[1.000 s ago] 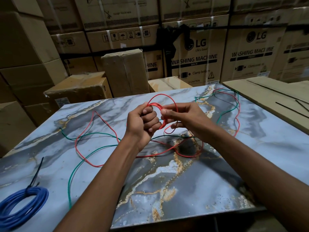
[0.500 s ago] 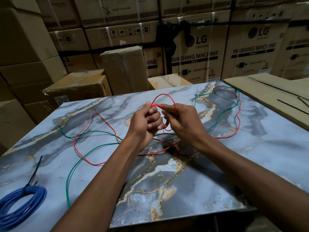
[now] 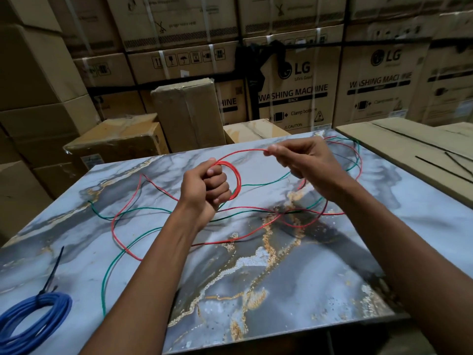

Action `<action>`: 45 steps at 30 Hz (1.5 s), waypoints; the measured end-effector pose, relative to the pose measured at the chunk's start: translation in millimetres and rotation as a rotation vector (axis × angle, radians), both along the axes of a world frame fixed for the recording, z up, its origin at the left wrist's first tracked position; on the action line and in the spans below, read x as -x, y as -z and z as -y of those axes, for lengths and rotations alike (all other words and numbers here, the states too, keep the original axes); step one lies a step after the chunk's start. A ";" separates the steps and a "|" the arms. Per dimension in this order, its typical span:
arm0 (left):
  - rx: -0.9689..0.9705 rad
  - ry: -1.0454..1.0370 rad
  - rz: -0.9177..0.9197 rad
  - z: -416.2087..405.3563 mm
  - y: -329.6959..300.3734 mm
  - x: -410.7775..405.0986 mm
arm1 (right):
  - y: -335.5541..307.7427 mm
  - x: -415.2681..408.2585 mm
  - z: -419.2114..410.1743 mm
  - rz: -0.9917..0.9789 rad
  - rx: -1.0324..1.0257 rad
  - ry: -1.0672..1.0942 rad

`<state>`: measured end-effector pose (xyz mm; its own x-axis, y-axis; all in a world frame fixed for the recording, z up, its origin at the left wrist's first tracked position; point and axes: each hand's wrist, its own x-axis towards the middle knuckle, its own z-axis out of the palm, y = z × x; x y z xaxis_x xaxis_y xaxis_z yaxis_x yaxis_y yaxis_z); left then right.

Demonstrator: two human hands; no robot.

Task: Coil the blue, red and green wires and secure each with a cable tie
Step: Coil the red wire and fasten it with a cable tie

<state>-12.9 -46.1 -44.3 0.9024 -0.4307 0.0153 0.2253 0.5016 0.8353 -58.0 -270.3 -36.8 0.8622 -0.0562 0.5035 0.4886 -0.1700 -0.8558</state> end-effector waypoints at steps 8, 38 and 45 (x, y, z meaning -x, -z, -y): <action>0.215 0.139 0.014 -16.5 -13.1 0.9 | -4.2 4.1 38.7 0.070 0.071 0.135; -0.148 -0.300 0.082 21.8 13.7 -2.7 | 11.6 6.2 -41.3 0.074 0.475 -0.109; -0.371 -0.202 0.321 30.4 19.6 8.1 | 10.5 1.5 -35.6 0.174 0.325 0.033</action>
